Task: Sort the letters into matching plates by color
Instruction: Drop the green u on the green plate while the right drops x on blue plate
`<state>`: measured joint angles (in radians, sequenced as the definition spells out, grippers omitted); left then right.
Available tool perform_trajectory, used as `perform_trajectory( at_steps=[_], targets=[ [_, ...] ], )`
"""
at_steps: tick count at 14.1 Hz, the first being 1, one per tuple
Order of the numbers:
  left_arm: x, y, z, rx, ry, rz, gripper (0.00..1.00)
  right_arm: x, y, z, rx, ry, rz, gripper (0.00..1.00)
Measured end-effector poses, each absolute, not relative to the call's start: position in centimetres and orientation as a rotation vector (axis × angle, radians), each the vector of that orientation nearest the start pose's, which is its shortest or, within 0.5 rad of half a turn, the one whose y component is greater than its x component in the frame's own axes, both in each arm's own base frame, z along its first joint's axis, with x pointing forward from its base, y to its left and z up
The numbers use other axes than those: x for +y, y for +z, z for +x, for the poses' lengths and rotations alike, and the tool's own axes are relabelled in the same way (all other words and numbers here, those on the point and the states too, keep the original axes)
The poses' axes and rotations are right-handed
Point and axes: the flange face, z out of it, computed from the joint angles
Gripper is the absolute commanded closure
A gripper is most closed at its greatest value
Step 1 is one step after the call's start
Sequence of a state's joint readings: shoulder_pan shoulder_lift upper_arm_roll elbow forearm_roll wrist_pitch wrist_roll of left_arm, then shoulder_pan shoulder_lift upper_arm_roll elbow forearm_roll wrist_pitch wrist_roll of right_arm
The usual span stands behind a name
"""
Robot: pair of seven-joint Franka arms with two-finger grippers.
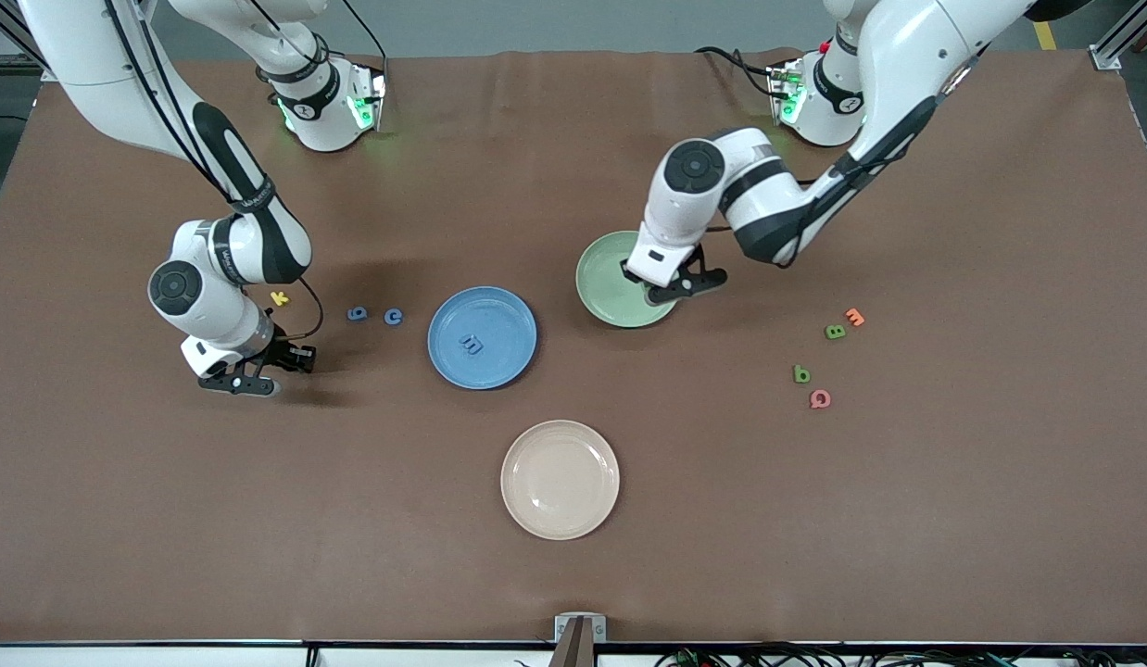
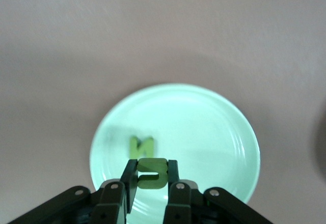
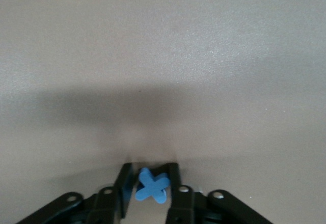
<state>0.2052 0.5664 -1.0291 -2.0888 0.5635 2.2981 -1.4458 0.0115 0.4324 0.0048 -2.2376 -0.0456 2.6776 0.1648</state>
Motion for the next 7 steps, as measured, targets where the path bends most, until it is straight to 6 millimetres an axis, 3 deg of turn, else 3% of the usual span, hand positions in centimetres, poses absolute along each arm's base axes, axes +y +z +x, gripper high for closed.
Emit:
perform_trajectory(
  at_steps=[1, 4, 7],
  targets=[
    [-41.4, 26.5, 39.8, -0.459, 0.116, -3.129, 0.75, 1.0, 17.5, 54.4, 0.171, -0.014, -3.155, 0.96],
    [-42.9, 25.2, 37.9, -0.461, 0.167, -3.116, 0.75, 1.0, 17.5, 54.4, 0.172, -0.013, -3.155, 0.98],
    [-43.1, 23.5, 37.6, -0.477, 0.187, -3.087, 0.75, 1.0, 17.5, 54.4, 0.172, -0.014, -3.155, 1.0]
  ],
)
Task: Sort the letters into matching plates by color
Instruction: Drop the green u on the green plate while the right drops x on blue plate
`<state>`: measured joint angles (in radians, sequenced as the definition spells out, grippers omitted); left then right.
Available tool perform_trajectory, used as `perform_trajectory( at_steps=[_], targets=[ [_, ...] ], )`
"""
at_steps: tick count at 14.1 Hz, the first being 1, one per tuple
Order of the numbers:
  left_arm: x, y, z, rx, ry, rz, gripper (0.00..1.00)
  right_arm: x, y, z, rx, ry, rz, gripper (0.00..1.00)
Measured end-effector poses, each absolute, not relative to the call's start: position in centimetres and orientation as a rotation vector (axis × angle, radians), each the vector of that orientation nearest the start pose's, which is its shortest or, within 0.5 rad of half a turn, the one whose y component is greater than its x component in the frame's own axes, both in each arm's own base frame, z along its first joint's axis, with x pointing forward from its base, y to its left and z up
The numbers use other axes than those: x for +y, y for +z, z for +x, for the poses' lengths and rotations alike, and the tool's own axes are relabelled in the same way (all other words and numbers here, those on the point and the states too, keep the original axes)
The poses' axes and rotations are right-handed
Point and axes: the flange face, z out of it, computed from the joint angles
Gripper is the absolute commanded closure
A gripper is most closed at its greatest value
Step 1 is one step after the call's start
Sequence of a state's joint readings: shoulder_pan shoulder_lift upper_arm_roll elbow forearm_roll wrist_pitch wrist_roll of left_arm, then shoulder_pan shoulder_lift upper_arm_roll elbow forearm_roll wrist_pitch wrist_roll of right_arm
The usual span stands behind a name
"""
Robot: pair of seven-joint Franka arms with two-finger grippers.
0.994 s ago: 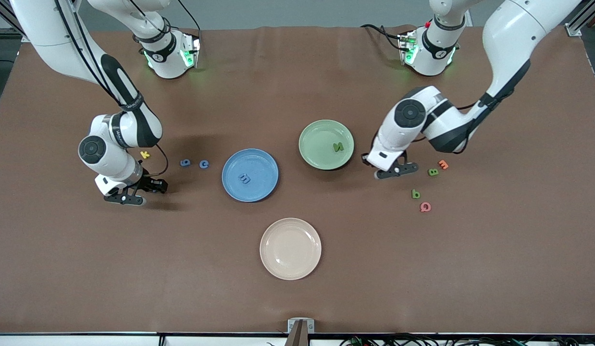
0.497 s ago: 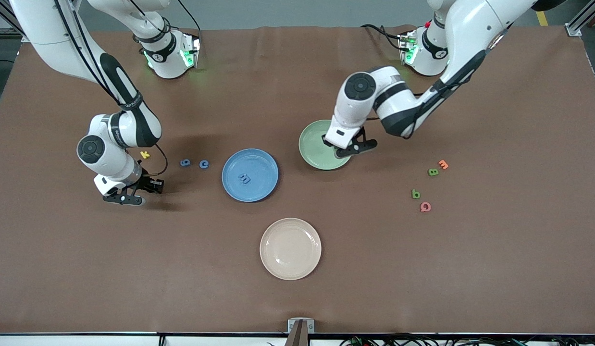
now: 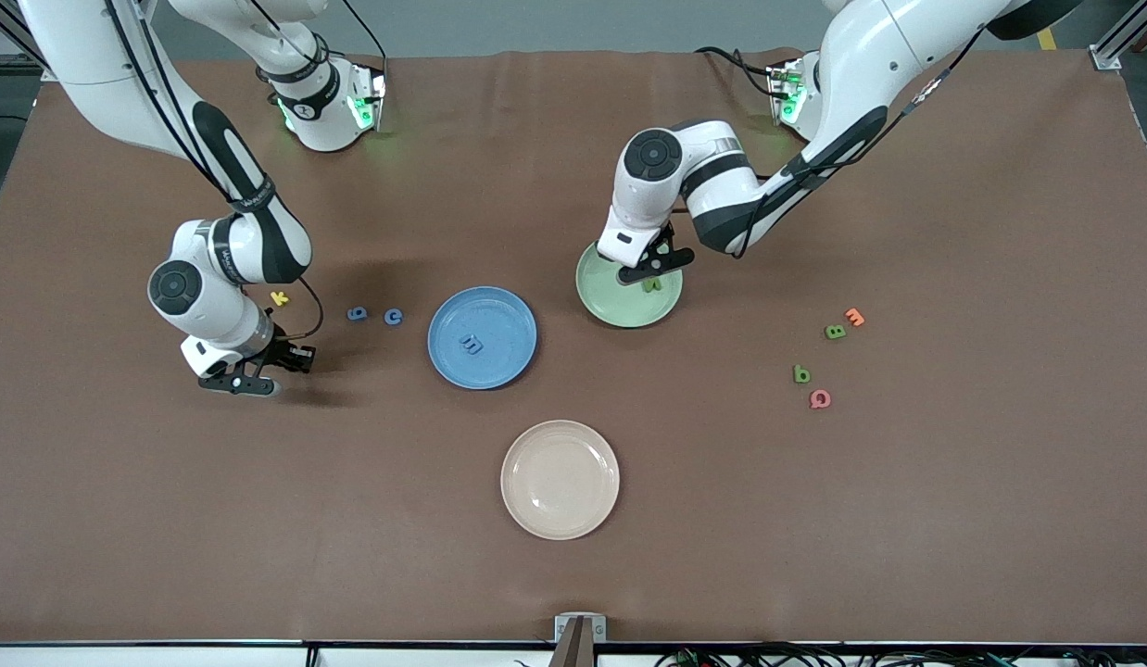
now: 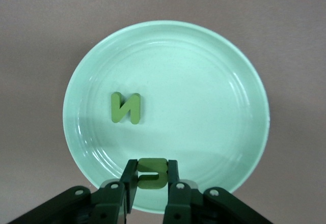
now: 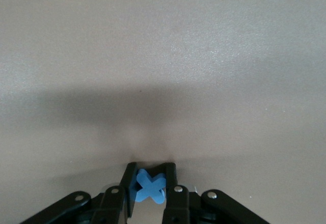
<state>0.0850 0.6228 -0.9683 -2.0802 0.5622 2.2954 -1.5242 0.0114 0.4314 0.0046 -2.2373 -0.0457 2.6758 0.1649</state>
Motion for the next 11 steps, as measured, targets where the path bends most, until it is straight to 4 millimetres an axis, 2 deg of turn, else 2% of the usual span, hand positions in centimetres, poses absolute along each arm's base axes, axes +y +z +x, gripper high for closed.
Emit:
perform_trajectory(
  at_steps=[2, 4, 5, 7, 8, 9, 10, 11],
  targets=[
    [-43.4, 22.2, 37.6, -0.473, 0.176, -3.063, 0.74, 1.2, 17.7, 54.6, 0.173, 0.026, -3.157, 1.0],
    [-44.0, 21.4, 37.6, -0.469, 0.166, -3.053, 0.73, 2.7, 19.0, 55.3, 0.199, 0.108, -3.161, 1.0],
    [-44.5, 21.3, 37.5, -0.47, 0.165, -3.055, 0.71, 4.2, 20.2, 55.8, 0.222, 0.12, -3.163, 1.0],
    [-45.0, 21.3, 37.5, -0.471, 0.172, -3.06, 0.64, 9.0, 22.3, 55.9, 0.291, 0.101, -3.162, 1.0],
    [-45.0, 21.2, 37.6, -0.472, 0.177, -3.06, 0.41, 11.9, 23.1, 55.5, 0.329, 0.084, -3.157, 1.0],
    [-45.0, 21.1, 37.6, -0.474, 0.18, -3.06, 0.04, 15.1, 23.6, 54.9, 0.371, 0.068, -3.149, 1.0],
    [-44.9, 21.0, 37.7, -0.476, 0.181, -3.059, 0.0, 18.4, 24.1, 54.1, 0.419, 0.056, -3.137, 1.0],
    [-44.9, 21.0, 37.7, -0.478, 0.181, -3.058, 0.0, 21.5, 24.5, 53.4, 0.465, 0.042, -3.122, 1.0]
  ],
)
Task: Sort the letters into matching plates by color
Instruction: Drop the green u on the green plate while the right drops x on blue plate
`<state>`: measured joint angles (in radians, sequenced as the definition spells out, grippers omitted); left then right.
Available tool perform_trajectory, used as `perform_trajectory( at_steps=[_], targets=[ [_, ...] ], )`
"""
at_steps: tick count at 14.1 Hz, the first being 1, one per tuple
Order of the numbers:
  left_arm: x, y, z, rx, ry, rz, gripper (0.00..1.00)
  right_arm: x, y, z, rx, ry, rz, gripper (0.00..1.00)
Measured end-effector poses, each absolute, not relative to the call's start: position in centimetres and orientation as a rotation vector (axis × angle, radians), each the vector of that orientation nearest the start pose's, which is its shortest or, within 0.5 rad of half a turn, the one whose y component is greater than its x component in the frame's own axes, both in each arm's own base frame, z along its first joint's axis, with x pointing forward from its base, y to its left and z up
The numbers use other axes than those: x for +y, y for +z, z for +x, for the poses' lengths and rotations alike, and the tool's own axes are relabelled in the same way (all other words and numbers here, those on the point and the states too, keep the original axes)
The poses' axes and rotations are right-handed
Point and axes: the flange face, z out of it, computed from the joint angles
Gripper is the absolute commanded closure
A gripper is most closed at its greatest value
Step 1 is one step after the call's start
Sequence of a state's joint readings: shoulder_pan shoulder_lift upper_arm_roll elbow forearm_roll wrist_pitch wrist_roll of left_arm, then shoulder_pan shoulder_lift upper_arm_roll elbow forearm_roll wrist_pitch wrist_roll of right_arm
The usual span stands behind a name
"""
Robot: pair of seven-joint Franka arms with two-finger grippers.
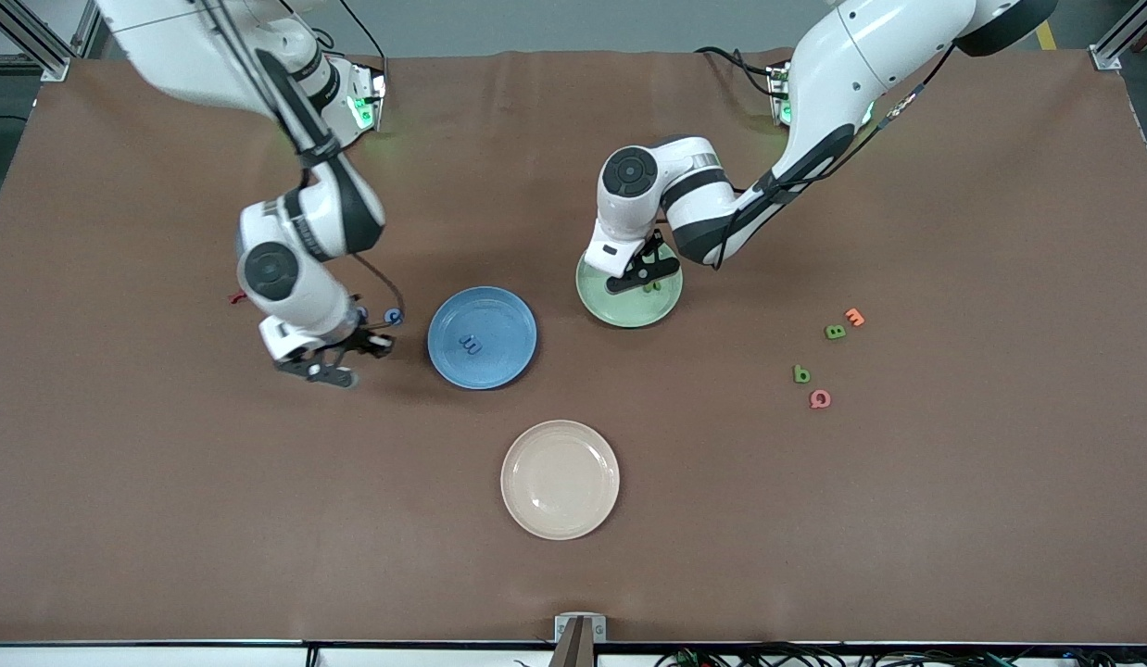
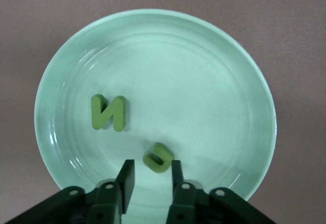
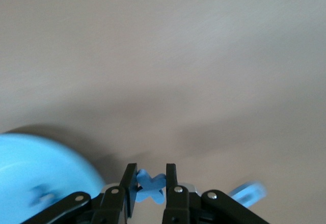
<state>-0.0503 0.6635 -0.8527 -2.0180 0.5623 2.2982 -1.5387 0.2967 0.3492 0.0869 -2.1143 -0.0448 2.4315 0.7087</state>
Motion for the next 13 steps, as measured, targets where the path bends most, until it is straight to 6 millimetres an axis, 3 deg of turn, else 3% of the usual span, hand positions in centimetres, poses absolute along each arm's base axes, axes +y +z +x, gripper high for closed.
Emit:
perform_trajectory(
  at_steps=[3, 6, 9, 10, 12, 13],
  targets=[
    [-44.5, 21.0, 38.3, -0.496, 0.18, -3.057, 0.0, 28.8, 26.3, 51.6, 0.575, -0.01, -3.075, 1.0],
    [-42.5, 21.6, 40.9, -0.523, 0.164, -3.064, 0.0, 33.0, 26.5, 50.0, 0.674, -0.017, -3.046, 1.0],
    [-38.5, 23.2, 45.2, -0.496, 0.133, -3.099, 0.0, 36.5, 24.7, 49.4, 0.753, 0.001, -3.028, 0.99],
    [-36.9, 23.8, 46.6, -0.492, 0.123, -3.11, 0.0, 37.2, 24.0, 49.5, 0.765, 0.006, -3.025, 0.9],
    [-34.0, 24.3, 48.8, -0.475, 0.113, -3.121, 0.0, 37.9, 22.9, 49.9, 0.775, 0.015, -3.025, 0.0],
    [-32.8, 24.3, 49.5, -0.455, 0.112, -3.126, 0.0, 37.9, 22.7, 50.1, 0.78, 0.015, -3.024, 0.0]
  ],
)
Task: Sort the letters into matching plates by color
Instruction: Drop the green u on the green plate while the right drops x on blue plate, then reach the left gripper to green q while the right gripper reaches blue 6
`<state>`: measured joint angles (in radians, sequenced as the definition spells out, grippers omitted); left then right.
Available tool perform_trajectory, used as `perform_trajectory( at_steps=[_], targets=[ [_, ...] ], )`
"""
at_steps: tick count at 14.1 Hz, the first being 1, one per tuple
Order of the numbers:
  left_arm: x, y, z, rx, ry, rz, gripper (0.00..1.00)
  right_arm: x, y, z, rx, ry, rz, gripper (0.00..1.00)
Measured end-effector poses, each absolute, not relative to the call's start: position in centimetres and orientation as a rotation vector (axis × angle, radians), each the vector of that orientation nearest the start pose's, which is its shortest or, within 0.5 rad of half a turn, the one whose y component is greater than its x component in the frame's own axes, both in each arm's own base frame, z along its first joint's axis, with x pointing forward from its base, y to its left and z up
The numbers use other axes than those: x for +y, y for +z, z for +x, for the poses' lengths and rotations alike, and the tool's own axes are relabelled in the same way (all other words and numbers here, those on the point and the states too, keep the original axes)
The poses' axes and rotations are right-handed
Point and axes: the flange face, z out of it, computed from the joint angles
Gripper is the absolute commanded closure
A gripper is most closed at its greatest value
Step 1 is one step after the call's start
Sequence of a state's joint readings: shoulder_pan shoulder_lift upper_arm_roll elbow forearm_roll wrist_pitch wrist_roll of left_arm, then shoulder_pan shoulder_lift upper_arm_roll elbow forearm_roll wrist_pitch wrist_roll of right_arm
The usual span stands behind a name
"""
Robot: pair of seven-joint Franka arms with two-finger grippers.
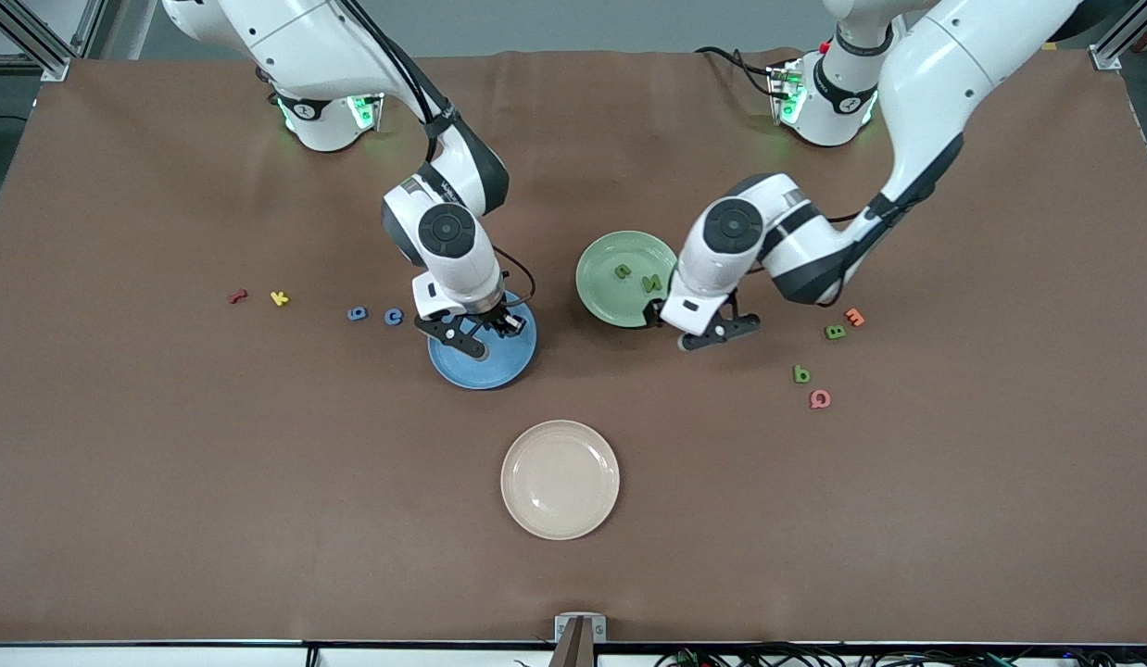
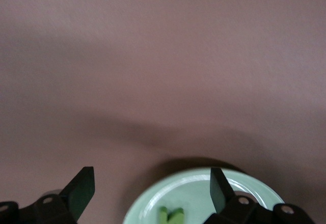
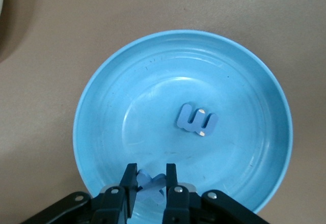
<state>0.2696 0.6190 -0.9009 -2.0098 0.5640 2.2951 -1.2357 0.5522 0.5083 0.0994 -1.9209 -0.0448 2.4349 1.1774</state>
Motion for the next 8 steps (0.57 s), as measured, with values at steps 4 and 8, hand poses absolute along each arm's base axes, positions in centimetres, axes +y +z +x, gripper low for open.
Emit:
perform_trajectory(
  at_steps=[4, 8],
  targets=[
    [-29.1, 24.5, 52.2, -0.367, 0.023, -3.119, 0.01, 38.0, 23.2, 50.7, 0.783, 0.002, -3.015, 0.0],
    [-24.3, 24.8, 55.4, -0.277, -0.049, -3.105, 0.01, 35.9, 23.6, 51.9, 0.709, 0.053, -3.091, 0.0]
  ],
)
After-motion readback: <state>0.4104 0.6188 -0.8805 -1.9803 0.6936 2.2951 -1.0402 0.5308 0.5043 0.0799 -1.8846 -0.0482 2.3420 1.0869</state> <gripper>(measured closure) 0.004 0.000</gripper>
